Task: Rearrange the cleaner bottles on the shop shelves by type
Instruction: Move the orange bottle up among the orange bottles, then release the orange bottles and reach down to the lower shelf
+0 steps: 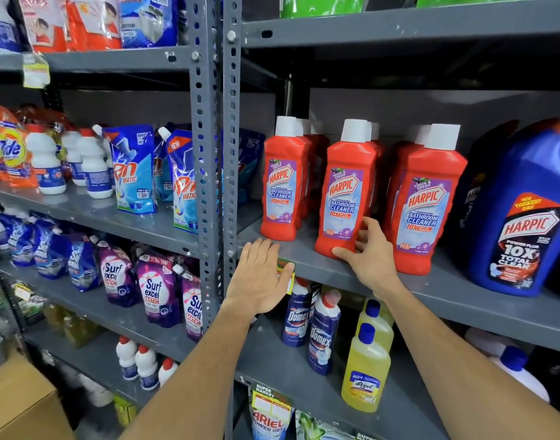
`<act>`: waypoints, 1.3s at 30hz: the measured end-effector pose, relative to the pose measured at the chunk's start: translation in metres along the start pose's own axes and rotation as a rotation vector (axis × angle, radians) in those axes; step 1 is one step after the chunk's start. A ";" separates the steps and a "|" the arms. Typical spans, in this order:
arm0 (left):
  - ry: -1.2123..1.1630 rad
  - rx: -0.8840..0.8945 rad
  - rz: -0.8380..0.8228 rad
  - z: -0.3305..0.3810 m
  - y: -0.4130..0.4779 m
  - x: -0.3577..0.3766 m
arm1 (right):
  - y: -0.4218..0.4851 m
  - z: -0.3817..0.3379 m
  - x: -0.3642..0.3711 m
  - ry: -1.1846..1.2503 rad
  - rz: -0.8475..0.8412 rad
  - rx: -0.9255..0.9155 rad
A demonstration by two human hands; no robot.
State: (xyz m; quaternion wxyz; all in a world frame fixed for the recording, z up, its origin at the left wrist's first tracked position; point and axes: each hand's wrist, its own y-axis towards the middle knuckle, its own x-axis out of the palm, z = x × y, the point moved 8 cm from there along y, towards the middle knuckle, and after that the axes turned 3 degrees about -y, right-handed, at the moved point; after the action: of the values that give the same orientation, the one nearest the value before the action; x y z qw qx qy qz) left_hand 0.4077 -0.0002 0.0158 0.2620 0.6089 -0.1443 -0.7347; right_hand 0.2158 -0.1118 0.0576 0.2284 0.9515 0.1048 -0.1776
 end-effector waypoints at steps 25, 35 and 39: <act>0.003 0.026 0.038 -0.003 0.000 0.005 | -0.002 -0.005 0.005 -0.131 0.015 -0.024; 0.009 0.034 0.127 -0.013 -0.023 0.009 | -0.051 -0.023 -0.009 -0.097 0.251 -0.254; 0.003 -0.011 0.156 -0.027 -0.066 0.038 | -0.106 -0.017 0.002 -0.088 0.365 -0.429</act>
State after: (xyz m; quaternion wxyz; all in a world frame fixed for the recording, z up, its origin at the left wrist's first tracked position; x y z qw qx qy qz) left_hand 0.4159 0.0354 -0.0562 0.3218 0.5955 -0.1869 -0.7120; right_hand 0.1925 -0.0111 0.0289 0.4569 0.8760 -0.0430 -0.1486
